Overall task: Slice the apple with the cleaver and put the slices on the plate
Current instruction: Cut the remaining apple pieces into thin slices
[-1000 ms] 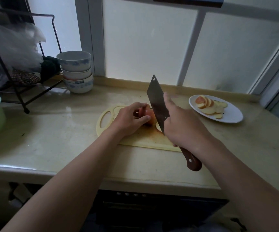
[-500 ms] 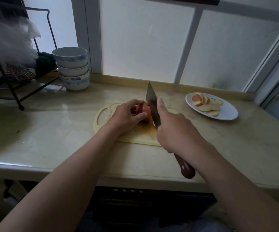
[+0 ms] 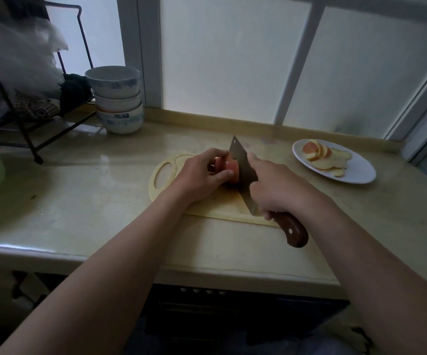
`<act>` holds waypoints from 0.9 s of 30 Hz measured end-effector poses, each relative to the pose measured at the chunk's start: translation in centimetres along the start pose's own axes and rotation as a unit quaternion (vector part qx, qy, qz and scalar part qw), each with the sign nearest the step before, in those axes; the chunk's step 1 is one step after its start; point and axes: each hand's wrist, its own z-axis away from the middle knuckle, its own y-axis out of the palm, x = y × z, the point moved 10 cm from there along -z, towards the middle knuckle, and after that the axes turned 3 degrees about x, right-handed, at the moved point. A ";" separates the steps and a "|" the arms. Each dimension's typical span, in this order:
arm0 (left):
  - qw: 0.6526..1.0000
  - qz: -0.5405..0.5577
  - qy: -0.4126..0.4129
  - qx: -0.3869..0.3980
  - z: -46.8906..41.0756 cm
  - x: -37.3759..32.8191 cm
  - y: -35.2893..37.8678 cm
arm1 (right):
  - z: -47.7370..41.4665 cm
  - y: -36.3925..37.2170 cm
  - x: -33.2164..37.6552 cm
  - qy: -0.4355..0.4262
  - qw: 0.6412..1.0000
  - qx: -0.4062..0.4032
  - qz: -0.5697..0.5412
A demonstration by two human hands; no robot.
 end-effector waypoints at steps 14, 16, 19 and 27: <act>1.000 0.010 -0.023 0.009 0.4 -0.2 0.0 | -0.3 -1.5 -10.1 -0.010 0.907 -0.078 -0.413; 0.999 0.019 -0.030 0.000 0.4 -0.2 -0.4 | -0.9 -0.7 -11.0 -0.016 0.886 -0.071 -0.457; 0.997 0.060 -0.047 -0.015 0.5 -0.2 -1.0 | -1.7 0.4 -12.0 -0.026 0.864 -0.056 -0.499; 0.990 0.115 -0.088 -0.004 0.3 -0.1 -0.8 | -2.6 1.7 -12.9 -0.040 0.835 -0.054 -0.547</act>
